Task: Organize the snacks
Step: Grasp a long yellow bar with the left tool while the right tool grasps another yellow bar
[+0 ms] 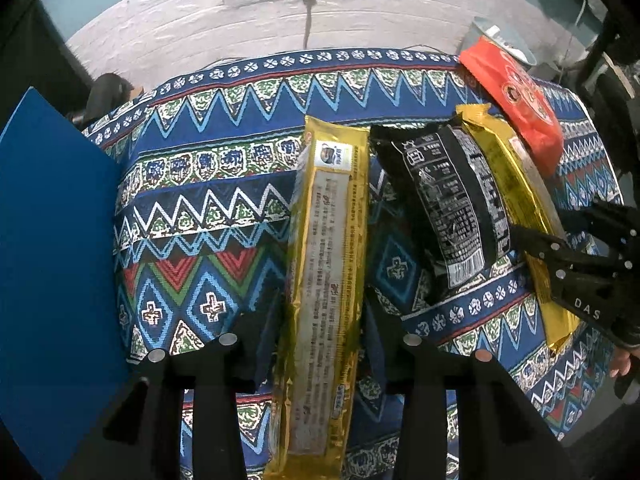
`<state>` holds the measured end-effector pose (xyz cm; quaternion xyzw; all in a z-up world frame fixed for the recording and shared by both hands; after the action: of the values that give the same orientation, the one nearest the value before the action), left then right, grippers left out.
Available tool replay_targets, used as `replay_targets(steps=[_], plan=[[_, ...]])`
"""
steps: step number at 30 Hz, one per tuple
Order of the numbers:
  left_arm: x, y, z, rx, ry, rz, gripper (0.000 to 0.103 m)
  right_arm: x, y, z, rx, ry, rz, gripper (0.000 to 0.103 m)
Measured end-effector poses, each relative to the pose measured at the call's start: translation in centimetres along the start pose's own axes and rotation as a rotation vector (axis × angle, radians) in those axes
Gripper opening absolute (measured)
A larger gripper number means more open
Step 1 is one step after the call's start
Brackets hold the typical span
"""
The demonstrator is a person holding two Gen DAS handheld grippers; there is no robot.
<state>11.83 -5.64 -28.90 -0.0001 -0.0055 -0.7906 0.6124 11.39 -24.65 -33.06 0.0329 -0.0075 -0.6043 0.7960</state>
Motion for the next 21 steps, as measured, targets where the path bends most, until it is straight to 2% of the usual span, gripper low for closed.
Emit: replay_targets(steps=[2, 5, 15, 17, 21], plan=[[0.6, 0.0, 0.3, 0.003, 0.006, -0.008, 0.031, -0.4, 0.2, 0.2, -0.002, -0.012, 0.011, 0.033], [1.0, -0.7, 0.9, 0.009, 0.024, -0.006, 0.029, -1.2, -0.1, 0.4, -0.016, -0.028, 0.020, 0.032], [0.4, -2.7, 3.9, 0.049, 0.037, -0.014, 0.029, -1.0, -1.9, 3.8, 0.005, 0.001, -0.017, 0.031], [0.6, -3.0, 4.8, 0.063, 0.034, -0.015, 0.029, -1.1, -2.1, 4.9, 0.015, 0.006, -0.019, 0.027], [0.9, -3.5, 6.1, 0.086, 0.032, -0.026, 0.029, -1.4, -2.7, 6.3, 0.023, 0.010, -0.024, 0.027]])
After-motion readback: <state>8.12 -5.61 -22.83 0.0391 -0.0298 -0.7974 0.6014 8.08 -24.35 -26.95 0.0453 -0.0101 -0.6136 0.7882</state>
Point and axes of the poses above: each gripper's, at about its wrist camera, not at the fingertips, and z roughly against the way its jaws point, x to its right, y to its top, the point moved 9 cm from there along -z, roughly the way its jaws point, and after that the axes turned 15 degrees about -x, right-handed, at the moved point
